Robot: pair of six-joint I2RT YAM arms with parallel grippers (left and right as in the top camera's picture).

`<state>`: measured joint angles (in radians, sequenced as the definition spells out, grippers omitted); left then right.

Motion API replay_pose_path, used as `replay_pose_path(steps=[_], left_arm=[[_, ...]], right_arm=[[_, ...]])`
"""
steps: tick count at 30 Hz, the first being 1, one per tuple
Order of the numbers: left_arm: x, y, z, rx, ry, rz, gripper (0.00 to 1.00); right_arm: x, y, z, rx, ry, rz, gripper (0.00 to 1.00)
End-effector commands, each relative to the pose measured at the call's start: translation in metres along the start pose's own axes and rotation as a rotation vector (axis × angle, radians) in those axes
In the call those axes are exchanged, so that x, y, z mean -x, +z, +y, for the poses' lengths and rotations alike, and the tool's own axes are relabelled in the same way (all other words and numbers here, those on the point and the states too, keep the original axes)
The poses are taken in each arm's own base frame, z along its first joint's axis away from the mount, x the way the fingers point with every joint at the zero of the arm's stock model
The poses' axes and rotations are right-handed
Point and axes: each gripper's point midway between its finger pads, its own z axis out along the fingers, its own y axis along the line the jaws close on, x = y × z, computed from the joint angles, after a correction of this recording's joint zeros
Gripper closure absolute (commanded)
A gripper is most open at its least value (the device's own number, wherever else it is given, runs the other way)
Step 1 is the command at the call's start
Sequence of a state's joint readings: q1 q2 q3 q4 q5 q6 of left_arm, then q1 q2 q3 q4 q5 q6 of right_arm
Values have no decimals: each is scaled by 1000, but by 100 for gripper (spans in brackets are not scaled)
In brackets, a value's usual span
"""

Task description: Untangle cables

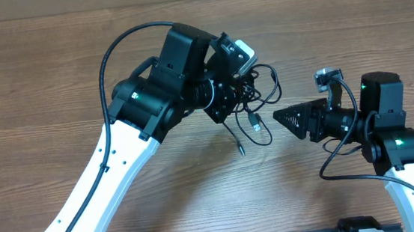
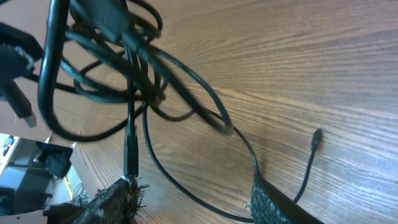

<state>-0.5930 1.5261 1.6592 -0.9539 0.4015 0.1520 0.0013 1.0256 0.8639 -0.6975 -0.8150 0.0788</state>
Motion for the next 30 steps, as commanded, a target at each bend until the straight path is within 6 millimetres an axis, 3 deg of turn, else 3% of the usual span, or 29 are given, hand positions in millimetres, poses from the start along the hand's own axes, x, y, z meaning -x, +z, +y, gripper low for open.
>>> replay_pose_path(steps=[1, 6, 9, 13, 19, 22, 26, 30], left_arm=[[9, -9, -22, -116, 49, -43, 96], [5, -15, -52, -292, 178, -59, 96], [1, -17, -58, -326, 212, -55, 96], [-2, -17, -58, -326, 207, -43, 96], [-3, -15, -51, -286, 209, -32, 96], [-4, -13, -45, -249, 210, -21, 96], [-5, -12, -40, -219, 210, -12, 96], [-8, -11, -34, -184, 207, 7, 96]], right_arm=[[5, -1, -2, -14, -26, -19, 43], [13, -8, -45, -269, 50, -70, 43], [15, -22, -81, -486, 200, -137, 47], [10, -34, -100, -606, 295, -166, 47], [0, -30, -95, -573, 314, -119, 48], [-1, -23, -84, -503, 295, -98, 53], [3, -10, -54, -317, 208, -61, 53], [6, -3, -22, -130, 122, -40, 45]])
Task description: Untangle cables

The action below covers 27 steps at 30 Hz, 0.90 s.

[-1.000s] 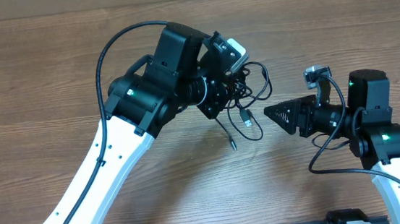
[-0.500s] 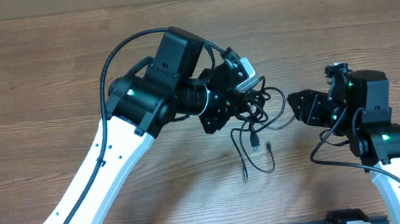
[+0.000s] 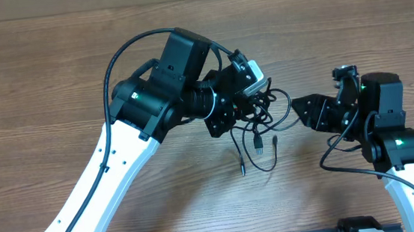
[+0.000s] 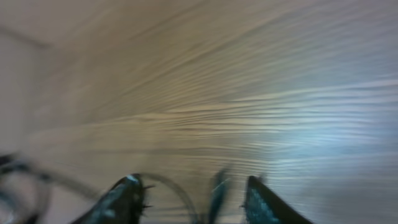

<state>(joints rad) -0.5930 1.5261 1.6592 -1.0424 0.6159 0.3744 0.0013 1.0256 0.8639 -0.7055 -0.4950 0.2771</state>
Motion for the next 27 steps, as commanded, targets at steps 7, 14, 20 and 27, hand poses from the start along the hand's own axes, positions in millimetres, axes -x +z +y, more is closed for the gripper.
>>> replay_pose_path(steps=[7, 14, 20, 27], left_arm=[[-13, -10, 22, 155, 12, 78, 96], [-24, -10, 28, 191, -3, 122, 96], [-26, -7, 23, 174, 0, 132, 96], [-20, 2, 5, 124, 37, 127, 96]], right_arm=[[-3, -9, 52, 297, -116, 29, 35], [2, -10, 56, 312, -129, 12, 33], [4, -18, 77, 434, -175, 7, 29], [5, -20, 80, 454, -190, -1, 28]])
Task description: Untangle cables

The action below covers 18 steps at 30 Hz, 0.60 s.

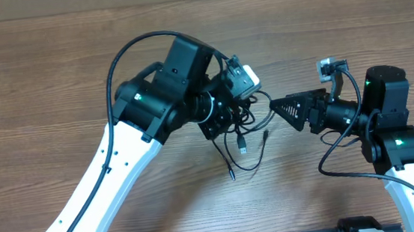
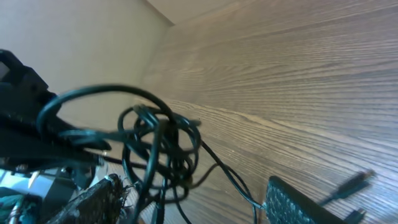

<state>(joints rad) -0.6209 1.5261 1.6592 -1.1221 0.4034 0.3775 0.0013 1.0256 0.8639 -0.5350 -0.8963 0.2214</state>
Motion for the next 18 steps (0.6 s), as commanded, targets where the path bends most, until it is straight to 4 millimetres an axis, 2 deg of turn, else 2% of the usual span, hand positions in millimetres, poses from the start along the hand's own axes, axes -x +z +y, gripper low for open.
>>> replay_pose_path(steps=[1, 5, 9, 11, 15, 16, 18], left_arm=[[10, -1, -16, -29, 68, -29, 96], [17, 2, -25, -38, 102, -47, 96], [19, 2, -25, -36, 105, -52, 96], [18, 2, -25, -37, 104, -50, 96], [19, 2, -25, -36, 106, -53, 96], [19, 2, -25, -36, 107, -54, 96], [19, 2, -25, -36, 106, -54, 96]], right_arm=[[1, -1, 7, 32, -23, -2, 28], [1, -1, -3, -21, -12, -6, 28], [-6, -7, -44, -253, 52, -9, 30], [-11, -13, -63, -365, 76, -8, 40], [-14, -15, -68, -397, 89, 0, 81], [-14, -15, -68, -397, 89, 1, 87], [-14, -15, -68, -398, 89, 1, 90]])
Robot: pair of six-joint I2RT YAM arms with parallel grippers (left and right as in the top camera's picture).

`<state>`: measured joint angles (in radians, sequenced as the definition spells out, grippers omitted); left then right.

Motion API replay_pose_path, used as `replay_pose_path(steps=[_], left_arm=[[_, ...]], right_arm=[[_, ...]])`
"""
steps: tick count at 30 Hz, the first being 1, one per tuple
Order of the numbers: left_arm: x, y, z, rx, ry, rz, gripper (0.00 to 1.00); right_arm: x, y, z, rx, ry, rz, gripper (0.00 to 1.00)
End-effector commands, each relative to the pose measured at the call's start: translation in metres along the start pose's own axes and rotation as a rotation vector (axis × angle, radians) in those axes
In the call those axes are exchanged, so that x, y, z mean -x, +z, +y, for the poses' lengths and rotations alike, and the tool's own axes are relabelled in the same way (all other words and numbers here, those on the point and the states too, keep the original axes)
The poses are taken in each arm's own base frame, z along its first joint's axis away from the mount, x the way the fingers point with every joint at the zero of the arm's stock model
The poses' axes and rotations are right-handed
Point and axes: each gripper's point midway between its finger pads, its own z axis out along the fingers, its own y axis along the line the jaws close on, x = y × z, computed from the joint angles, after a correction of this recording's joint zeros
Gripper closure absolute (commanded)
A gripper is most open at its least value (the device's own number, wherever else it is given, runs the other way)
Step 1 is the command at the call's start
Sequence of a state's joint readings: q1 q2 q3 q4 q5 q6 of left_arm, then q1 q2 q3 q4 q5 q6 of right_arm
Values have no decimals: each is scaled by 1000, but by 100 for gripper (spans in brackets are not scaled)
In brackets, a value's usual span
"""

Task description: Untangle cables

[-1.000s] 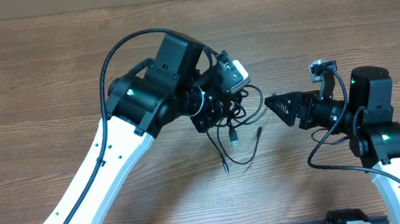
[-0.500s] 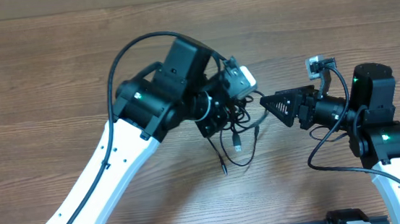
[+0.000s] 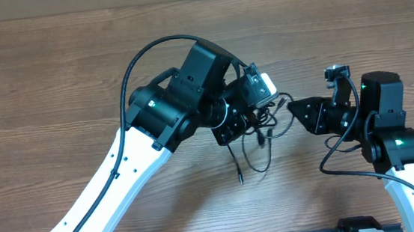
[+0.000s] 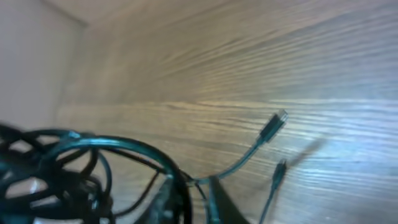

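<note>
A tangle of thin black cables (image 3: 258,117) hangs at my left gripper (image 3: 249,111), which is shut on the bundle; its fingers are mostly hidden under the wrist. One loose cable end (image 3: 240,179) trails down onto the table. My right gripper (image 3: 292,111) points left at the tangle's right edge. In the right wrist view the right gripper (image 4: 193,200) has its fingers close together on a cable strand. The tangled bundle (image 4: 56,168) is to its left. Two plug ends (image 4: 272,126) lie on the wood to its right.
The wooden table (image 3: 53,77) carries only the cables. The left arm's white link (image 3: 115,184) crosses the lower left of the table, and the right arm's base (image 3: 402,151) stands at the right edge.
My right gripper was open wide beside the tangle; now its fingers are shut on a strand. The left gripper with the bundle has moved a little to the right.
First my right gripper stood open near the tangle held by the left gripper. Then it had drawn back to the right, with the wrist view blurred. Later it was open at the tangle again, and now it is shut on a strand.
</note>
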<state>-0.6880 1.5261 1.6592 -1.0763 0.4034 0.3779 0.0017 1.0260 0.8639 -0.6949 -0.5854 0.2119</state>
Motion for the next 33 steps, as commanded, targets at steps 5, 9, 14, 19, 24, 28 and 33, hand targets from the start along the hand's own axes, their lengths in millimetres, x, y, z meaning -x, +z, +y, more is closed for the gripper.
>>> replay_pose_path(steps=[5, 9, 14, 19, 24, 28, 33], left_arm=[[5, -4, -5, -11, 36, -21, 96], [5, -4, -5, -11, 37, -22, 96], [8, -4, -1, 8, -4, -33, 96], [15, -5, 15, 91, -107, -56, 96], [25, -7, 20, 108, -167, -100, 96], [26, -7, 20, 112, -168, -103, 96], [28, -7, 23, 127, -201, -113, 96]], right_arm=[[6, -2, -14, -85, -6, -32, 90], [1, -3, -27, -153, 20, -21, 90], [-18, -8, -50, -282, 158, 26, 92], [-27, -9, -51, -294, 241, 52, 92], [-35, -9, -48, -279, 284, 80, 93], [-37, -7, -37, -214, 290, 101, 94], [-41, -5, -16, -98, 302, 141, 96]])
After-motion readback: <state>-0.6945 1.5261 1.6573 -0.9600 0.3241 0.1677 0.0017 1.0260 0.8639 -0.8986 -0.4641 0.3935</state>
